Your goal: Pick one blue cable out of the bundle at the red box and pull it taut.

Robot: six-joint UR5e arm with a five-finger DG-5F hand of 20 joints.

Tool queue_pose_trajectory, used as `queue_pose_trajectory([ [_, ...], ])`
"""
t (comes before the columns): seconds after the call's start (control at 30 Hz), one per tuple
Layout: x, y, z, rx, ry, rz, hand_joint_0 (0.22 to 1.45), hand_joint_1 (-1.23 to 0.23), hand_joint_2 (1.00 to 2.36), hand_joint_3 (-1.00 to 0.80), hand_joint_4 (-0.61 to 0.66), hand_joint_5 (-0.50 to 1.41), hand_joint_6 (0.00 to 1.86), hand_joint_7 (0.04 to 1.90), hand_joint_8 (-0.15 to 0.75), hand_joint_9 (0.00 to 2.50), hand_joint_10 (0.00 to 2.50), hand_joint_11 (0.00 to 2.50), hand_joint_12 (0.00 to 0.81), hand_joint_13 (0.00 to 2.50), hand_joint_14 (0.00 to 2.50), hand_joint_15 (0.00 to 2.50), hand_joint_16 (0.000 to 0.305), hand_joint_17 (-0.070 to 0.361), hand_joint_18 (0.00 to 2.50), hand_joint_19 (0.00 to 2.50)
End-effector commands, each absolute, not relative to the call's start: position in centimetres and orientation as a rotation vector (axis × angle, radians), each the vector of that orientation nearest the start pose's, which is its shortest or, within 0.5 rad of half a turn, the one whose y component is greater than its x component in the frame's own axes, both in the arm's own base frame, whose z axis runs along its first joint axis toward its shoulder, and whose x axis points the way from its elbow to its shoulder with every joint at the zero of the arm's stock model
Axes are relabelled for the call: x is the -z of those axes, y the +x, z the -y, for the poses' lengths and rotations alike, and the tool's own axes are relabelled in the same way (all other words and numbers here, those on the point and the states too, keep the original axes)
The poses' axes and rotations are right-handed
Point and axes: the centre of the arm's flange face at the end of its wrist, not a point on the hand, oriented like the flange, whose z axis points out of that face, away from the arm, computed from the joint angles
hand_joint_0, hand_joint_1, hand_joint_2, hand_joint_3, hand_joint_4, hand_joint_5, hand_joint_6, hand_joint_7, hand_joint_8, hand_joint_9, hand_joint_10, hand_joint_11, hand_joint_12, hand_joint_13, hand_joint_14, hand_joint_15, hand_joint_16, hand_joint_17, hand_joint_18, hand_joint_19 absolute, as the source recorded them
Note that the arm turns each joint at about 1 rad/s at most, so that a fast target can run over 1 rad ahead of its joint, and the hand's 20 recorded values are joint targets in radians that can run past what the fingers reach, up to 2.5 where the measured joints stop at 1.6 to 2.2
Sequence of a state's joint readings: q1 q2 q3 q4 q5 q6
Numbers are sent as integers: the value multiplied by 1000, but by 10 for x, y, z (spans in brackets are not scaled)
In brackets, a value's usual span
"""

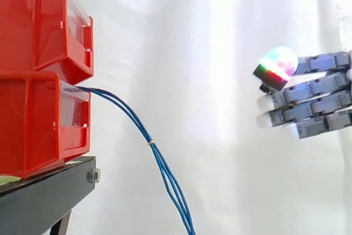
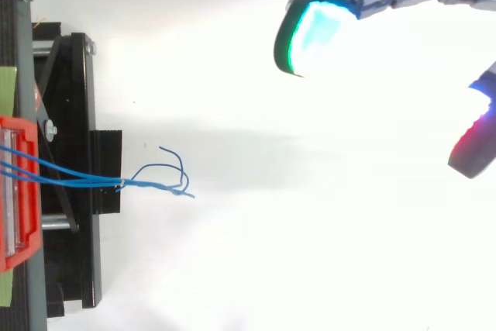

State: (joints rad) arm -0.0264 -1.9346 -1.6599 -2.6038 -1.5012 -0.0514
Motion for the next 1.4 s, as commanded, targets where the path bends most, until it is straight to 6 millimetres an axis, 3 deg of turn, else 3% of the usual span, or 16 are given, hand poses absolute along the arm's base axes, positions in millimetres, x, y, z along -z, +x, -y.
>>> queue_pose_trajectory([
  [0.0, -279, 620, 156, -1138, 1153, -1078, 565, -994, 1000, -500, 196, -174, 502, 812, 282, 369, 4, 64, 372, 220, 2, 50, 57, 129, 293, 107],
  [0.23, -279, 628, 151, -1118, 1112, -1047, 566, -948, 1000, -500, 252, -157, 503, 861, 289, 387, 0, 79, 372, 233, 2, 57, 57, 129, 300, 121],
  [0.4, -257, 643, 147, -1075, 1130, -1042, 552, -899, 1000, -500, 270, -141, 503, 929, 294, 373, 0, 69, 372, 218, 3, 60, 58, 130, 288, 115],
  [0.47, -245, 672, 145, -1095, 1143, -1048, 551, -892, 1000, -500, 274, -137, 503, 946, 296, 369, 1, 69, 373, 207, 0, 51, 58, 130, 284, 109],
  [0.7, -231, 736, 136, -1163, 1220, -1134, 541, -863, 1000, -500, 280, -126, 503, 981, 298, 356, 1, 55, 376, 194, 1, 59, 58, 131, 258, 116],
  [0.8, -227, 747, 133, -1165, 1221, -1144, 541, -861, 1000, -500, 281, -125, 503, 979, 299, 355, 2, 55, 377, 193, 1, 55, 58, 131, 254, 122],
  [0.93, -196, 767, 125, -1205, 1217, -1113, 538, -851, 1000, -500, 281, -124, 503, 981, 300, 356, 1, 55, 377, 191, 1, 54, 58, 131, 254, 123],
  [1.07, -183, 780, 120, -1239, 1215, -1093, 535, -844, 1000, -500, 287, -122, 503, 978, 301, 362, 0, 59, 377, 190, 2, 55, 58, 131, 253, 128],
  [1.37, -187, 784, 113, -1248, 1208, -1091, 542, -830, 1000, -497, 282, -110, 503, 1038, 306, 387, 1, 57, 374, 210, 1, 54, 58, 130, 263, 123],
])
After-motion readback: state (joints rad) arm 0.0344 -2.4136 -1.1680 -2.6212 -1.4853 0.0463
